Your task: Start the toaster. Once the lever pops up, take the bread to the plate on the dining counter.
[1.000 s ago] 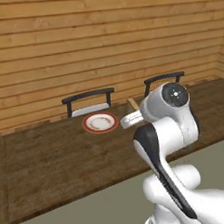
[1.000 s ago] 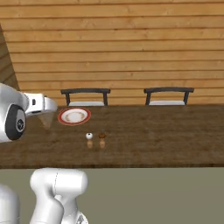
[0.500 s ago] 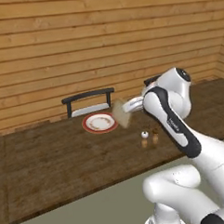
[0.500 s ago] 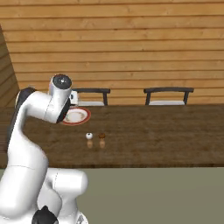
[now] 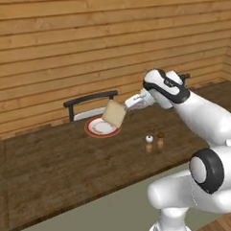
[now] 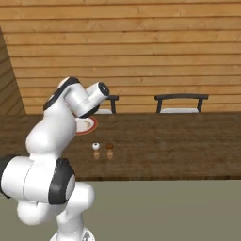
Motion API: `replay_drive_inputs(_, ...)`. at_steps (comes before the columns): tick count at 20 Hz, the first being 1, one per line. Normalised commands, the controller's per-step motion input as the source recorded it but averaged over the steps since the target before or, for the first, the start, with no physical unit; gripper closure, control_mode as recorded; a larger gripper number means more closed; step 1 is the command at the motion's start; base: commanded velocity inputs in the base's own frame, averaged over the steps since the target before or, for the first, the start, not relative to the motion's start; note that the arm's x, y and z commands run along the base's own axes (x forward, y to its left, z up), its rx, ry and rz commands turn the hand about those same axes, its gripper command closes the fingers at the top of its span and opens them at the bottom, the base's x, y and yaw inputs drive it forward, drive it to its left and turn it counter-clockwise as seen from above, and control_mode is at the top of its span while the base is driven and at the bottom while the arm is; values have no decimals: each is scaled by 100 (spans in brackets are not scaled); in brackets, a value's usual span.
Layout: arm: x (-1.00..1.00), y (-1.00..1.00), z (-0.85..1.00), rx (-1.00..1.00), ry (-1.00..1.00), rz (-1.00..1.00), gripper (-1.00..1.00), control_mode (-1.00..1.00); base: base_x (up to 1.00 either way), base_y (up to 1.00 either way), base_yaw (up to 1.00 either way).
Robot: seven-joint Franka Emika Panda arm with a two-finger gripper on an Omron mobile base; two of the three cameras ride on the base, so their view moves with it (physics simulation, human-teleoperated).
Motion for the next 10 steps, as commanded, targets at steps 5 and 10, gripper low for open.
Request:
replay_drive_inputs(5, 55, 11, -70, -8, 5, 1, 100, -100, 0, 0, 0)
replay_drive_inputs(10, 57, 4, -21, -5, 0, 0, 100, -100, 0, 0, 0)
